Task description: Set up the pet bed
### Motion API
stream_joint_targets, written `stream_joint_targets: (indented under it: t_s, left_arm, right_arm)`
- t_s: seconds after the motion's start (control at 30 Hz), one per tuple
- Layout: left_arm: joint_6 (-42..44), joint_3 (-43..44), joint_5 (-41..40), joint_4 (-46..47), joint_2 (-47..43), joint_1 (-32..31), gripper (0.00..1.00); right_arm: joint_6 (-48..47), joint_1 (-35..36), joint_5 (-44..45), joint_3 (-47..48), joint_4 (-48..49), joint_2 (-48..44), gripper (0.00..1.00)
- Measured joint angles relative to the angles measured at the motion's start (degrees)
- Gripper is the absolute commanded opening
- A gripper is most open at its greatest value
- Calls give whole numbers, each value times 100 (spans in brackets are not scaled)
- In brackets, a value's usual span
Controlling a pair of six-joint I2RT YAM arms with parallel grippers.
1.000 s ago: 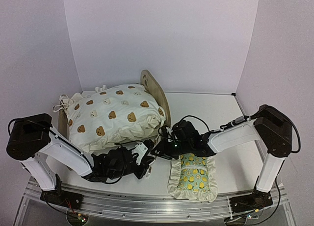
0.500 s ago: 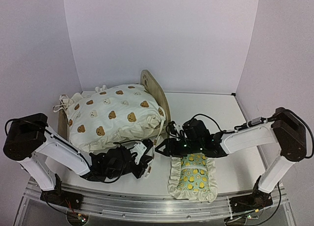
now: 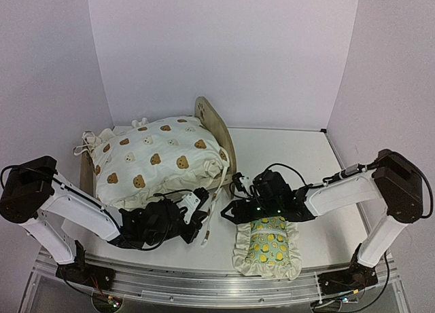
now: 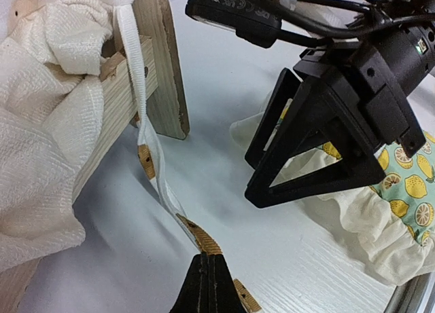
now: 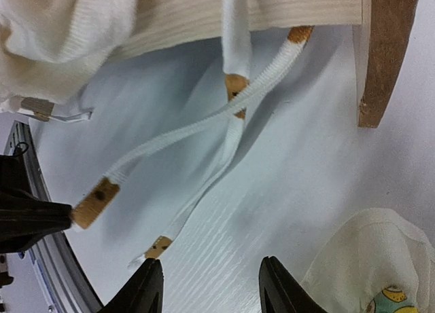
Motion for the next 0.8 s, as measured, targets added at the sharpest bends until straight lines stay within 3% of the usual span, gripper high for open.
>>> stream_joint_targets:
  t_s: [0.47, 0.8]
  left_arm:
    - [-7, -2, 72, -23, 76, 223, 0]
    - [-32, -90, 277, 137, 79, 226, 0]
  right_arm:
    - [600, 7, 808, 590, 585, 538, 53]
    - [1159, 28, 1488, 1352, 145, 999, 54]
